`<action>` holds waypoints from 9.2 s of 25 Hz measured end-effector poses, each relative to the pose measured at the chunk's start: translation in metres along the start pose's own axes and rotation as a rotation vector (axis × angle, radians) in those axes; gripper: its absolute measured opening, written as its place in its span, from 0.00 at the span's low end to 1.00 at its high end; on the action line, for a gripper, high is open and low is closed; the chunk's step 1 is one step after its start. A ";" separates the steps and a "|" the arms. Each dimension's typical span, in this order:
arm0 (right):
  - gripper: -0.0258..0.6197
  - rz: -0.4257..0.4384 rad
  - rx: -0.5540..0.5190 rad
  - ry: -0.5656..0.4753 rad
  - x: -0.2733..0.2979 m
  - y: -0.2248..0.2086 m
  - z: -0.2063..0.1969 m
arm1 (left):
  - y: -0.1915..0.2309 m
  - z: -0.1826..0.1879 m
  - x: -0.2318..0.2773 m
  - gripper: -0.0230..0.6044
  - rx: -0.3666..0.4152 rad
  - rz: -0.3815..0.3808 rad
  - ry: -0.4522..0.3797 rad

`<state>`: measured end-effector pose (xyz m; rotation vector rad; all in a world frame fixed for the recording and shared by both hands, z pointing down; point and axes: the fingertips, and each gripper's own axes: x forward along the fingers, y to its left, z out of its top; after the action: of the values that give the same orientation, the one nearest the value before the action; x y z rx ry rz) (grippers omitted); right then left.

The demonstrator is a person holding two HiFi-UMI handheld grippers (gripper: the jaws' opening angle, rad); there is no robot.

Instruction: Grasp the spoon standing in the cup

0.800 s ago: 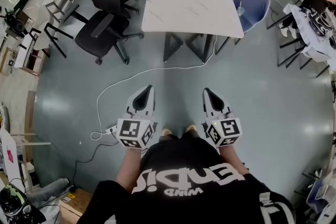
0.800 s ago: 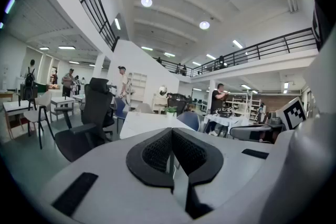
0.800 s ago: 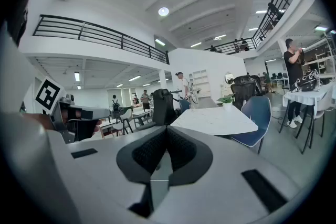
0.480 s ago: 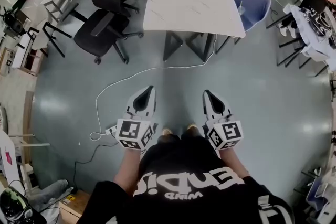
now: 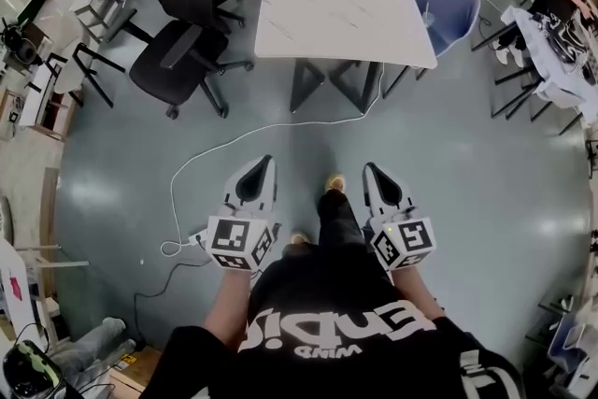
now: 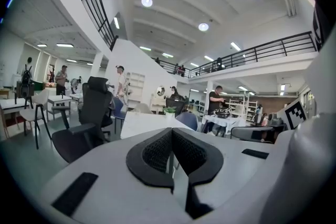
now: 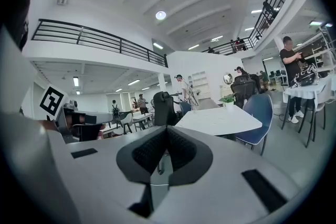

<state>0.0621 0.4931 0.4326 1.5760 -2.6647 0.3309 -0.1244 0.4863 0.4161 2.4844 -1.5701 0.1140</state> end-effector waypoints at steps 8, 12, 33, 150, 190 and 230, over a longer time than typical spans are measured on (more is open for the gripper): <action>0.06 0.003 0.007 0.004 0.030 -0.018 -0.003 | 0.012 0.002 0.026 0.06 0.004 0.013 0.001; 0.06 0.002 0.006 0.003 0.052 -0.034 0.001 | 0.020 0.005 0.048 0.06 0.005 0.016 0.005; 0.06 0.073 0.007 0.015 0.205 -0.121 0.048 | 0.086 0.057 0.201 0.06 0.021 0.069 0.016; 0.06 0.130 0.034 0.081 0.639 -0.327 0.149 | 0.315 0.158 0.696 0.36 0.173 0.008 0.078; 0.06 0.043 0.084 0.159 0.662 -0.360 0.125 | 0.406 0.063 0.898 0.31 0.299 0.051 0.299; 0.06 0.052 0.095 0.186 0.667 -0.359 0.117 | 0.419 0.055 0.921 0.07 0.354 0.111 0.321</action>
<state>0.0592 -0.2731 0.4661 1.4222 -2.5861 0.5831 -0.1055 -0.5145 0.5730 2.4559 -1.6590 0.8299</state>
